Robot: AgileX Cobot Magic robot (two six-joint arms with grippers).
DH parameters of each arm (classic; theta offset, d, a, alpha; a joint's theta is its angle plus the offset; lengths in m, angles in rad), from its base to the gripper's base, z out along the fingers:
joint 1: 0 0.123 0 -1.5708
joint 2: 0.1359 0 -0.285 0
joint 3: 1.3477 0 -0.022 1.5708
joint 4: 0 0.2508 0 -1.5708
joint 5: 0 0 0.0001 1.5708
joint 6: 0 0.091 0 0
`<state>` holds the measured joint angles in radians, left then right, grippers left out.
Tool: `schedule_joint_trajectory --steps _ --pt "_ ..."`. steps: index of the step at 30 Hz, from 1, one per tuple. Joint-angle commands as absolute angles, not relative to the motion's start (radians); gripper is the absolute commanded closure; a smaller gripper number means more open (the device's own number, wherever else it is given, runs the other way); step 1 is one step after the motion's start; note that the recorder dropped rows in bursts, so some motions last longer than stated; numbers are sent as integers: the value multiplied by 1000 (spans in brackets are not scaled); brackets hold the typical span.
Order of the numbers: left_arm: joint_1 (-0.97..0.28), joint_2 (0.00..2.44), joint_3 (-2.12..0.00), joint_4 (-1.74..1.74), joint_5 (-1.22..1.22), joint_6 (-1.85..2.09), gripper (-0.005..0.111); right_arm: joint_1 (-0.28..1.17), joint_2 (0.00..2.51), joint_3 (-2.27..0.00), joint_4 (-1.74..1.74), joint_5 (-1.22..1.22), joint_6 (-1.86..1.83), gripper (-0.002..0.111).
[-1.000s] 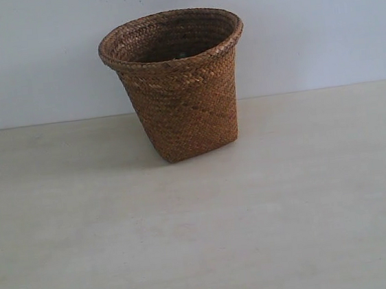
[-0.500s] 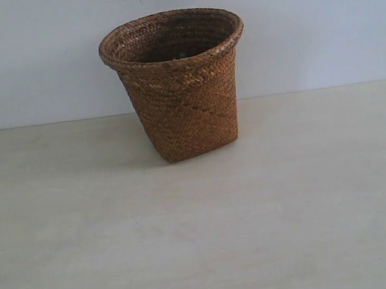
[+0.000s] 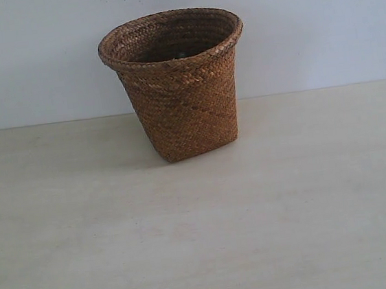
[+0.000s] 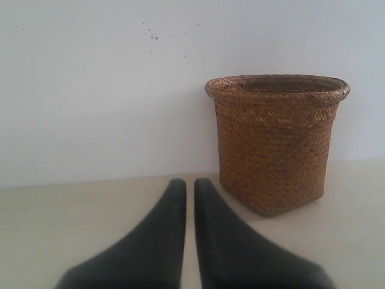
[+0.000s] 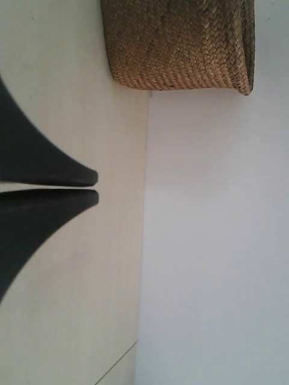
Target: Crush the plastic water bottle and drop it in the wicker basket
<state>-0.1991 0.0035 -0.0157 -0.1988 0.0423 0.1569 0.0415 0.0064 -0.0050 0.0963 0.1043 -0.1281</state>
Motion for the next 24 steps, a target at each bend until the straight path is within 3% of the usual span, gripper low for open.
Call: schedule_joint_trajectory --steps 1,11,24 --pt "-195 0 -11 -206 26 149 102 39 0 0 96 101 -128 108" --pt "-191 0 0 -92 27 54 102 39 0 0 96 101 -128 108" --pt "-81 0 0 -77 191 37 102 39 0 0 96 101 -128 108"
